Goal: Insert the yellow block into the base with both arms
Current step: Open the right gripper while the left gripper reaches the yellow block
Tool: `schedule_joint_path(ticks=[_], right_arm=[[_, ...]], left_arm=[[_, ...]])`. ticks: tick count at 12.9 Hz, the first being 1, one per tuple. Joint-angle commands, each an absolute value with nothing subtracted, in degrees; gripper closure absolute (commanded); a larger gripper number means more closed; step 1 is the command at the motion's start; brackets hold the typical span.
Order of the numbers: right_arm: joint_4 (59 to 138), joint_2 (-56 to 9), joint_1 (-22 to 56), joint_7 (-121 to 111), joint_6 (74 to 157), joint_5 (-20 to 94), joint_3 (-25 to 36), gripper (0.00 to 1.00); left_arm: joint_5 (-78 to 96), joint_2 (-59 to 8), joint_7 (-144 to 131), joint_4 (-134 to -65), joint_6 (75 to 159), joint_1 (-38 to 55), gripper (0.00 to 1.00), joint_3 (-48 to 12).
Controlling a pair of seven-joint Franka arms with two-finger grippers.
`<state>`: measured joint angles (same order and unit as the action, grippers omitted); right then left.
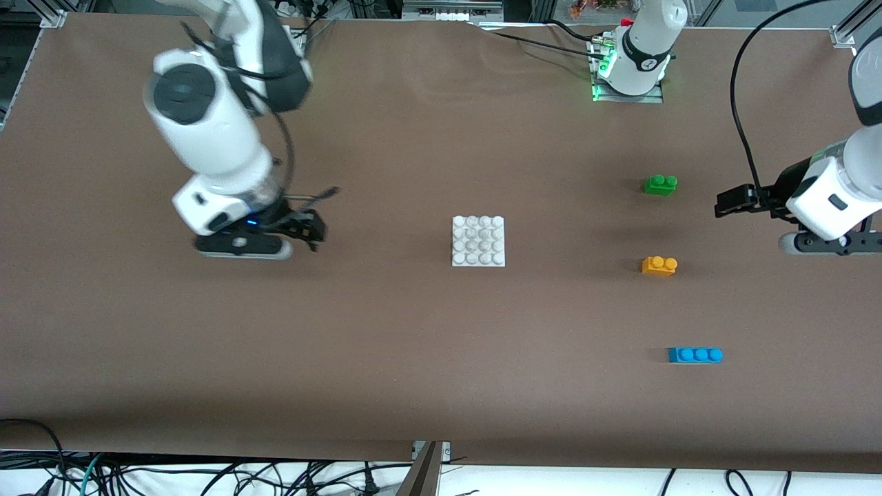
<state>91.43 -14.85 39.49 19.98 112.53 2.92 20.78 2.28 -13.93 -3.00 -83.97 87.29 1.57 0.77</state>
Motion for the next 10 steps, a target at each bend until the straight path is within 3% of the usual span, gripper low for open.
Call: schedule_joint_path(ticks=[1,4,10], right_arm=[[93.87,-9.50,39.99,9.43,107.42,7.64,28.97,0.01],[89.14,-9.14,39.99,7.74,99.42,7.30,34.09,0.01],[84.90,-9.67,39.90,7.65,98.35,6.94,37.79,0.01]], left_arm=[[1.94,-16.61,-3.08,-83.57,86.84,2.28,0.00,0.26],[1.93,-17.40,-2.64,-88.04,92.08,1.76,0.00,0.44],[-0.78,-16.96,1.66,-103.86,110.53,1.49,0.00,0.44]])
